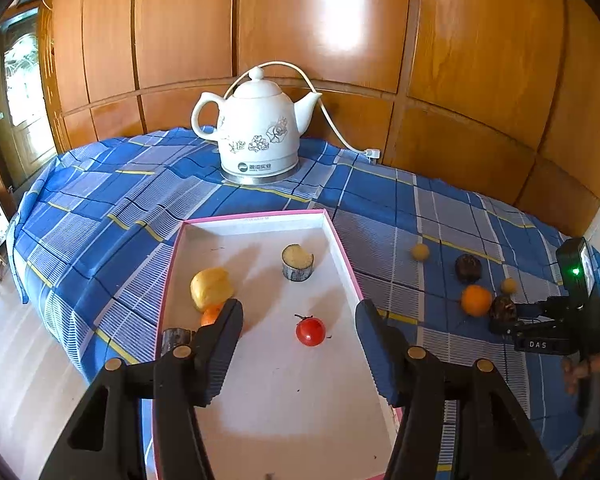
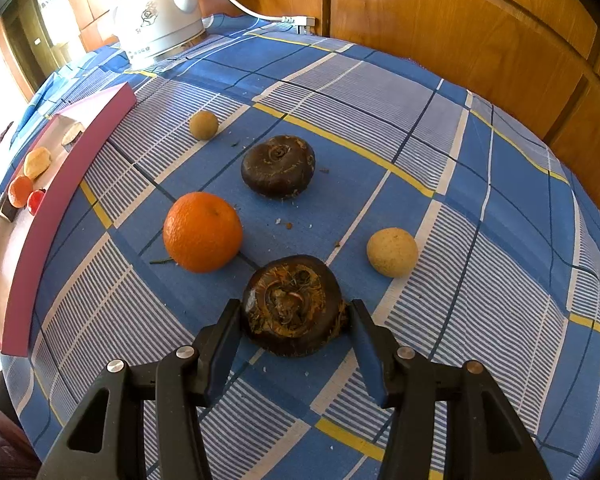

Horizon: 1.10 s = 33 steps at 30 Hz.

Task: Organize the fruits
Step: 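Lift the dark round fruit with the right tool, then lower the dark round fruit into the tray and open the right tool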

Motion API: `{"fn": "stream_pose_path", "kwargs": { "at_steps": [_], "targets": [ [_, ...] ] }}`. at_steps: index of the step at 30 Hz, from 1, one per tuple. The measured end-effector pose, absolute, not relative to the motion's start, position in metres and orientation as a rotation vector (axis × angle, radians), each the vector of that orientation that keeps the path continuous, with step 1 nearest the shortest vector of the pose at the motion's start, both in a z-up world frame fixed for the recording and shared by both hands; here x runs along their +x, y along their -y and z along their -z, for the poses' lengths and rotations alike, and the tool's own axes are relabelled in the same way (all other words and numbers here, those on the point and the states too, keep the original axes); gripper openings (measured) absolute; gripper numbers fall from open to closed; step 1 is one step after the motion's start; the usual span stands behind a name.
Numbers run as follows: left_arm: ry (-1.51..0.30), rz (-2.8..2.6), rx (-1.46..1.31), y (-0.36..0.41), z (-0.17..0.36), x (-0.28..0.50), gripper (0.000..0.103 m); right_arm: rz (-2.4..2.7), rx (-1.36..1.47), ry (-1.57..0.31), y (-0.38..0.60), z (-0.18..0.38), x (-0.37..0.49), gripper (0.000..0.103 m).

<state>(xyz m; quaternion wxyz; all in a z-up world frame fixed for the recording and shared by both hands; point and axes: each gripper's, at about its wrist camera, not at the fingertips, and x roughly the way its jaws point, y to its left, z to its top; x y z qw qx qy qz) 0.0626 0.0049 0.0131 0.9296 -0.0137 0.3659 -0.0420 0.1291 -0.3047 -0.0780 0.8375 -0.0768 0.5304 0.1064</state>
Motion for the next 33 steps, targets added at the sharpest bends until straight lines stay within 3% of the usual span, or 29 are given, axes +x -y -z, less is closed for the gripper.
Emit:
{"fn": "stream_pose_path", "kwargs": {
  "at_steps": [14, 26, 33],
  "targets": [
    [-0.636, -0.030, 0.007, -0.022, -0.033, 0.049, 0.072, -0.214, -0.154, -1.130, 0.307, 0.077, 0.128, 0.054],
    [-0.631, -0.053, 0.004, -0.034, -0.030, 0.044, 0.072, -0.209, -0.144, -1.199, 0.305, 0.071, 0.117, 0.053],
    [-0.632, -0.053, -0.006, -0.037, -0.029, 0.044, 0.072, -0.282, -0.120, -1.146, 0.283, 0.050, 0.099, 0.053]
  ]
}}
